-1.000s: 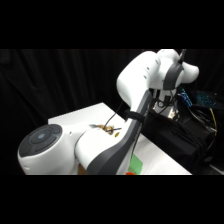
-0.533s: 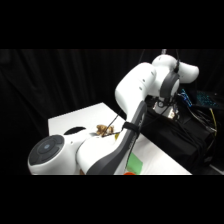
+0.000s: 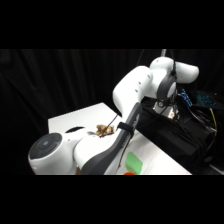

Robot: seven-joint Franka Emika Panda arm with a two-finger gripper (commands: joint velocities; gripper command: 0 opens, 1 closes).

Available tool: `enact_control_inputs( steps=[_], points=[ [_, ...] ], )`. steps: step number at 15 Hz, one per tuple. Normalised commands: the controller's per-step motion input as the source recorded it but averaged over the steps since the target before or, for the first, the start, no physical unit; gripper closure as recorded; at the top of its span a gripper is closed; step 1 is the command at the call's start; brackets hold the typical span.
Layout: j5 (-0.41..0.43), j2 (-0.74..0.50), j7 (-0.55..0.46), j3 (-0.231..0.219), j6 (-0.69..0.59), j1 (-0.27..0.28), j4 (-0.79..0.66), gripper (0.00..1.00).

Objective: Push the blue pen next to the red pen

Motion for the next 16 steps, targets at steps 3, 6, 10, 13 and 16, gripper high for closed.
enact_control_inputs(
  steps=[3,6,10,13,16],
  points=[
    [0.044,0.07,-0.03,-0.013,-0.04,-0.163,0.17,0.0],
    [0.035,0.08,-0.05,-0.014,-0.02,-0.159,0.15,0.0],
    [0.022,0.06,-0.06,-0.014,-0.01,-0.135,0.12,0.0],
    [0.004,-0.15,-0.08,0.008,-0.02,-0.055,-0.07,0.0],
    [-0.006,-0.48,-0.08,0.033,-0.16,0.025,-0.4,0.0]
  ],
)
